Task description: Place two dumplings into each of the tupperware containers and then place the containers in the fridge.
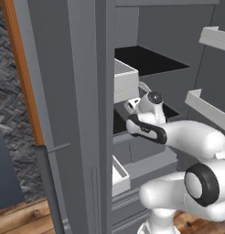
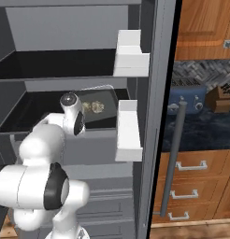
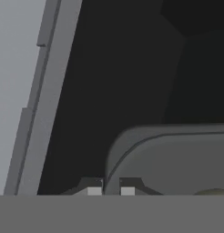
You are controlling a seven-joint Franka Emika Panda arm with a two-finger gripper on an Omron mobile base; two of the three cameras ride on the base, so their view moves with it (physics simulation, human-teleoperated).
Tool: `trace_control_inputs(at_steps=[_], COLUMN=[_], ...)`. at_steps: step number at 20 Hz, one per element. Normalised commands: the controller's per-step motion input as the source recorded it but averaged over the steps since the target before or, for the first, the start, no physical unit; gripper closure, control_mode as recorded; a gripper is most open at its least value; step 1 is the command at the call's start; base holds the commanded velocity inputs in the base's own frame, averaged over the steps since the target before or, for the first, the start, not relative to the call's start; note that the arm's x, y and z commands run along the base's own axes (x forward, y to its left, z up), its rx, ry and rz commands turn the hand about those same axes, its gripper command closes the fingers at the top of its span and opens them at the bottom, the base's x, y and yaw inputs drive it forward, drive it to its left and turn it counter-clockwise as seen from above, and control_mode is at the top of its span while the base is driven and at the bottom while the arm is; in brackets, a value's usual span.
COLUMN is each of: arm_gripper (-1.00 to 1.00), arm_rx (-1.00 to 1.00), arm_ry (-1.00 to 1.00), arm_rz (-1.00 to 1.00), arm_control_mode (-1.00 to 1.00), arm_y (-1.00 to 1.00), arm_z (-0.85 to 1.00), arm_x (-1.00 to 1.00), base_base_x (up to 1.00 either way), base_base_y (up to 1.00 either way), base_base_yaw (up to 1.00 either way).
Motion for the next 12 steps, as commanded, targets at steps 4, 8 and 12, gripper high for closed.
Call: trace_control_inputs(at_steps=[4, 8, 12], arm_gripper=[1.0, 1.0, -1.0], arm_rx=[0.0, 0.0, 0.0], arm_ry=[0.02, 0.0, -0.03], arm_rz=[0.04, 0.02, 0.01], arm_control_mode=[-1.0, -1.0, -1.0], arm_y=[0.0, 0.0, 0.0], arm_z=[-0.46, -0.43, -0.4], arm_x=[0.7, 0.72, 0.47], base_base_x=[0.0, 0.0, 0.0], base_base_y=[0.0, 0.0, 0.0], base_base_yaw=[0.0, 0.0, 0.0])
